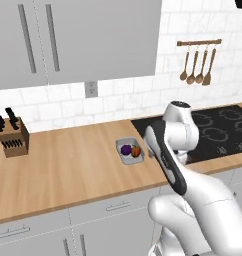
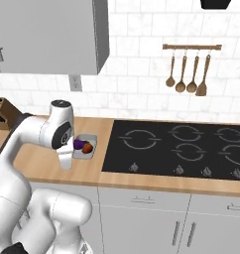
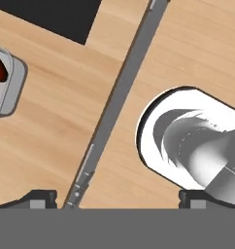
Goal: Take the meat container that has the shrimp and place it on the second highest rack of the freezer. Then take the vegetable container that has the eggplant and bell pepper and place it on the highest rack of the freezer.
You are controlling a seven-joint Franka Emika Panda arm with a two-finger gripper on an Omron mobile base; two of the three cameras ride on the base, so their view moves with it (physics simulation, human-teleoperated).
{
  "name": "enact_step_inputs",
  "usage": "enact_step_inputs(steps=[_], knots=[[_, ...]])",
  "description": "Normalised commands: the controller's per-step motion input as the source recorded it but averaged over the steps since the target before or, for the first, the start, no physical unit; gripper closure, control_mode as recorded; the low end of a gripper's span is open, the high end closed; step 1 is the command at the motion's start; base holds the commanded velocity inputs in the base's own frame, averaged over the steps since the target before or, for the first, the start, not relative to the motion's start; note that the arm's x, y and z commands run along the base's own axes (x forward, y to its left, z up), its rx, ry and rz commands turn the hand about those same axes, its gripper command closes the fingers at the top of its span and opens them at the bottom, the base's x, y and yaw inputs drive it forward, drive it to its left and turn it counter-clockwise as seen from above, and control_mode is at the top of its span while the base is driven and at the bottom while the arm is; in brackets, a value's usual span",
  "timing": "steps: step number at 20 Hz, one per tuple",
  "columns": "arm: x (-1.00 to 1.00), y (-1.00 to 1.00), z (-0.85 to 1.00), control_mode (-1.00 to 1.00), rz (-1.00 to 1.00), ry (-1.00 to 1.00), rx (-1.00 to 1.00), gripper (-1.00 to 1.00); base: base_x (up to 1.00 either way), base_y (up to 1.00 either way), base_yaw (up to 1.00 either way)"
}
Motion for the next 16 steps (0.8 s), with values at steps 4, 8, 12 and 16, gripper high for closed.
enact_step_inputs(steps=[4,8,12,16], knots=[[0.38,0.03,-0.09,-1.0,0.0,0.0,0.0,-1.0,0.0,0.0,0.0],[0.34,0.09,-0.2,-1.0,-0.01,0.0,0.0,-1.0,0.0,0.0,0.0],[0.42,0.08,-0.3,-1.0,0.0,0.0,0.0,-1.0,0.0,0.0,0.0],[0.45,0.11,-0.28,-1.0,0.0,0.0,0.0,-1.0,0.0,0.0,0.0]])
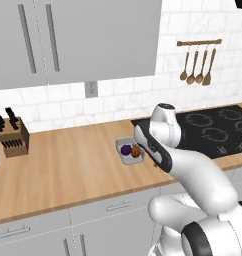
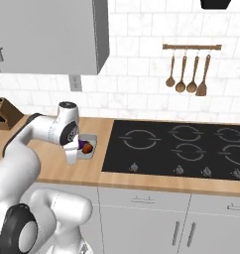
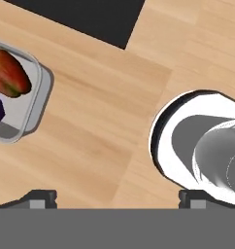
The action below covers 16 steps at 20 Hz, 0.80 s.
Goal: Take the meat container that has the shrimp and place it on the second highest rack of the freezer. Then take the vegetable container that has the eggplant and bell pepper and place it on the highest rack of the freezer.
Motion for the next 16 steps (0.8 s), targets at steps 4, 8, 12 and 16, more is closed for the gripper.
enact_step_inputs(steps=[4,8,12,16], knots=[[0.38,0.15,-0.29,-1.0,0.0,0.0,0.0,-1.0,0.0,0.0,0.0],[0.29,0.05,-0.35,-1.0,0.0,0.0,0.0,-1.0,0.0,0.0,0.0],[0.18,0.0,-0.29,-1.0,-0.01,0.0,0.0,-1.0,0.0,0.0,0.0],[0.23,0.0,-0.2,-1.0,-0.01,0.02,0.0,-1.0,0.0,0.0,0.0]])
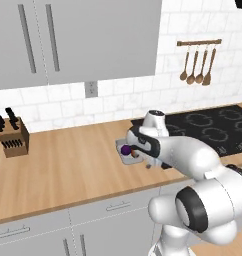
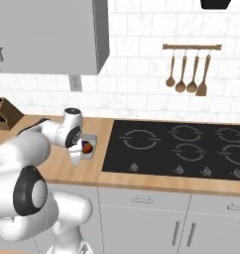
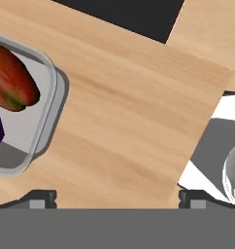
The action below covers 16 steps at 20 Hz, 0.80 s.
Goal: Take the meat container that has the shrimp and place it on the second highest rack of the freezer. Then take the vegetable container that has the eggplant and bell pepper and place it on the highest rack of the freezer.
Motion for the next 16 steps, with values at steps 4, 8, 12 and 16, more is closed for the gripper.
enact_step_inputs(steps=[4,8,12,16], knots=[[0.28,0.0,-0.18,-1.0,-0.01,0.04,0.0,-1.0,0.0,0.0,0.0],[0.37,0.0,-0.22,-1.0,-0.01,0.01,0.0,-1.0,0.0,0.0,0.0],[0.4,0.02,-0.24,-1.0,-0.01,0.0,0.0,-1.0,0.0,0.0,0.0],[0.4,0.08,-0.28,-1.0,-0.02,0.0,0.0,-1.0,0.0,0.0,0.0]])
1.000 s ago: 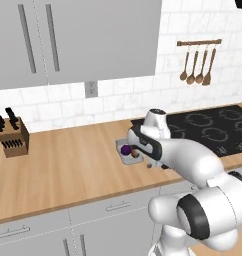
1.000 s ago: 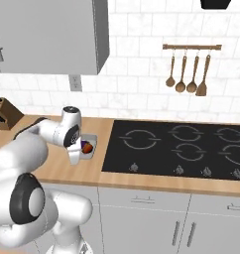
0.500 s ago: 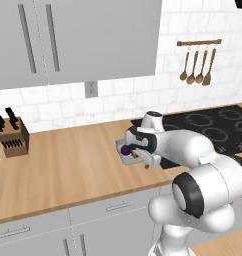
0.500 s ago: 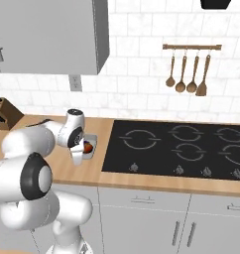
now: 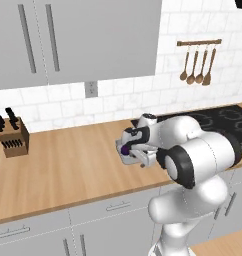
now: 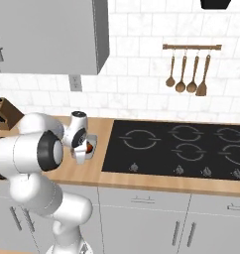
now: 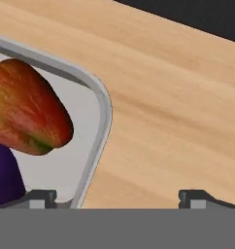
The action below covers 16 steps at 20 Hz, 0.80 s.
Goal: Take the meat container that has the shrimp and place it on the second highest rack of the freezer. Then take the vegetable container that has the eggplant and bell pepper and place it on the highest rack of the freezer.
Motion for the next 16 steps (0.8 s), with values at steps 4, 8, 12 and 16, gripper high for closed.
enact_step_inputs(steps=[4,8,12,16], knots=[[0.38,0.09,-0.3,-1.0,-0.01,0.0,0.0,-1.0,0.0,0.0,0.0],[0.29,0.03,-0.3,-1.0,-0.01,0.01,0.0,-1.0,0.0,0.0,0.0],[-0.08,0.0,-0.56,-1.0,-0.03,0.02,-0.01,-1.0,0.0,0.0,0.0],[-0.29,0.0,-0.65,-1.0,-0.04,0.0,-0.02,1.0,0.0,0.0,0.0]])
